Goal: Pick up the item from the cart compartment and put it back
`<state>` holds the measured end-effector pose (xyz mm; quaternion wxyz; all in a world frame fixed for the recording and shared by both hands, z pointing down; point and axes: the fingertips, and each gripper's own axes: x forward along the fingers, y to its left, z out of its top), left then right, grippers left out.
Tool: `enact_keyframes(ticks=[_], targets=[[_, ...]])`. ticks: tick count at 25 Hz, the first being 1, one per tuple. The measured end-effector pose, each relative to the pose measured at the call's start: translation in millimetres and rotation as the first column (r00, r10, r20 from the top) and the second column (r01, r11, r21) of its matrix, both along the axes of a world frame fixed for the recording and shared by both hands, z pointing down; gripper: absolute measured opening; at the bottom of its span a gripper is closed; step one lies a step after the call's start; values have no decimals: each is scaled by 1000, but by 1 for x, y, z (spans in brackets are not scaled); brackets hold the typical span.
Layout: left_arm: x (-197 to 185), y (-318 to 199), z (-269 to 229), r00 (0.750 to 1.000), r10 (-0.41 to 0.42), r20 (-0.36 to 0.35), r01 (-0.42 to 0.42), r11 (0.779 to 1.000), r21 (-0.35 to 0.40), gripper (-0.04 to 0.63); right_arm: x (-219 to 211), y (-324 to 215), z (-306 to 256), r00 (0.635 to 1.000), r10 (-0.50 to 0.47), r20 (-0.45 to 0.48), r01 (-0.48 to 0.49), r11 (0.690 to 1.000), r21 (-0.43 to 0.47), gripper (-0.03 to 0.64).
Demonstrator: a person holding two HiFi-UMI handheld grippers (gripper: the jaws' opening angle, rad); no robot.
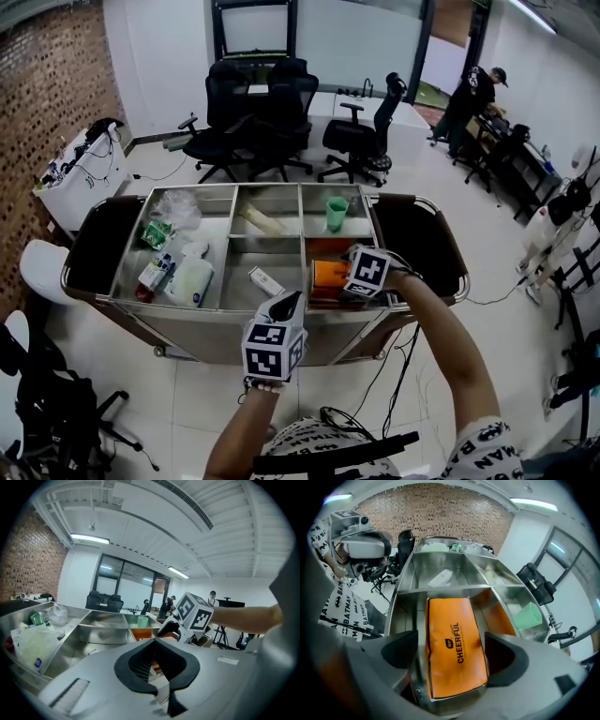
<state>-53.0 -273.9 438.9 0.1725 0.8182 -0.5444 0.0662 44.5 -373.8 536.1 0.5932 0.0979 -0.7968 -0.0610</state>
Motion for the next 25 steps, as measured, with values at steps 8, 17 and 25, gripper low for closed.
enact_keyframes(ticks=[8, 17, 25], targets=[[-4, 1, 7, 1000, -4, -13, 3, 1000, -15, 2, -3, -8, 22, 994, -27, -105, 28, 1000, 5, 461], [-8, 1, 8, 1000, -11, -19, 10, 1000, -13, 2, -13, -9, 35, 984, -73, -165, 74, 997, -5, 477], [-13, 5, 11, 999, -25, -24, 24, 1000, -18, 2, -10, -2, 33, 986, -66, -155, 66, 998, -10, 422]])
